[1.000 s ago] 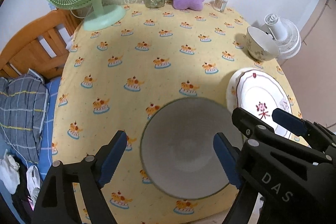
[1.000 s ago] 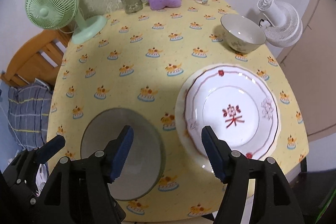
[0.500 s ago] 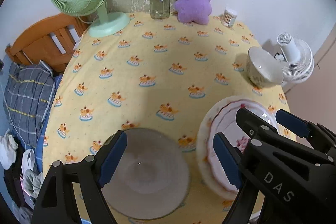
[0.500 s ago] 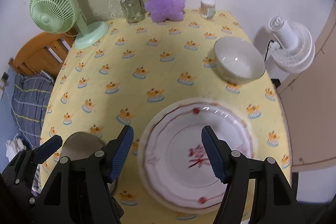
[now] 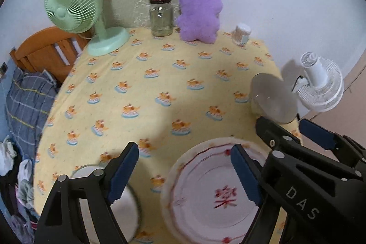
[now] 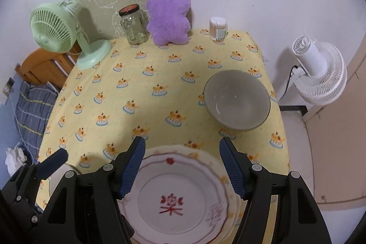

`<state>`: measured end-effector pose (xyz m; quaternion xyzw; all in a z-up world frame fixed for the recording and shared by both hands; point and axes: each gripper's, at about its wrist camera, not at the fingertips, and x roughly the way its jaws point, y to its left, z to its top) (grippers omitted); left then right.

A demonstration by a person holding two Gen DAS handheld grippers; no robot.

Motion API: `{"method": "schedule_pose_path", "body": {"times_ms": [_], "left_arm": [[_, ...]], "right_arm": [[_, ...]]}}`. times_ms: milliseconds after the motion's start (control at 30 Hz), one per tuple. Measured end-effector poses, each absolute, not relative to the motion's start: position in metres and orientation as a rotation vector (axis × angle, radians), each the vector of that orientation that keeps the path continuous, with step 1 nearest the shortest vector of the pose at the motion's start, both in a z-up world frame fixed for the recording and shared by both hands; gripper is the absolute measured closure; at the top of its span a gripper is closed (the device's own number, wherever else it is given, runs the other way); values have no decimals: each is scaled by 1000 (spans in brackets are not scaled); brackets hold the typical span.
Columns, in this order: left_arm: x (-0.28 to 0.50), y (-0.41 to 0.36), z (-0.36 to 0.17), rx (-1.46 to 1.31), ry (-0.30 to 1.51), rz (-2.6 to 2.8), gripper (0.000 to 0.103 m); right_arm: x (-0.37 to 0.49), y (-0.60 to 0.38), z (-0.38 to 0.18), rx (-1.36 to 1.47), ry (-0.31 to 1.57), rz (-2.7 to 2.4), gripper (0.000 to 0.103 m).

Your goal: Organize plates and bowls

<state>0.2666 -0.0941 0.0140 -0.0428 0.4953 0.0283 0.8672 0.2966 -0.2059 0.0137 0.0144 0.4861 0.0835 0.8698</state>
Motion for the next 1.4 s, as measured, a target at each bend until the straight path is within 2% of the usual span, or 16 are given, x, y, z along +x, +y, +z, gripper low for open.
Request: {"method": "schedule_pose_path", "body": {"times_ms": [867, 1000, 1067, 1133, 1167, 1233, 1300, 1367, 1400], "left_arm": [[369, -208, -38, 0, 988, 20, 27], [379, -216, -53, -22, 1018, 25, 37], [383, -218, -60, -15, 1028, 38, 44], [388, -219, -65, -5, 1040, 43, 50], [391, -220, -68, 1, 1045, 47, 56], [395, -221, -73, 6, 1055, 49, 59], [399, -222, -77, 8, 1065, 44, 66], [403, -223, -81, 16, 1073, 45, 70], [404, -224, -82, 18, 1076, 43, 72]], "right_arm": [[391, -317, -32, 53, 941, 71, 34], [400, -331, -45, 75, 958, 23, 42], [405, -336, -52, 73, 973, 12, 50], [408, -339, -57, 78, 985, 10, 52], [411, -340, -60, 84, 995, 12, 56], [415, -341, -65, 89, 1007, 17, 62], [419, -341, -69, 91, 1018, 21, 63], [423, -341, -73, 91, 1029, 28, 75], [426, -341, -75, 92, 1040, 34, 77]]}}
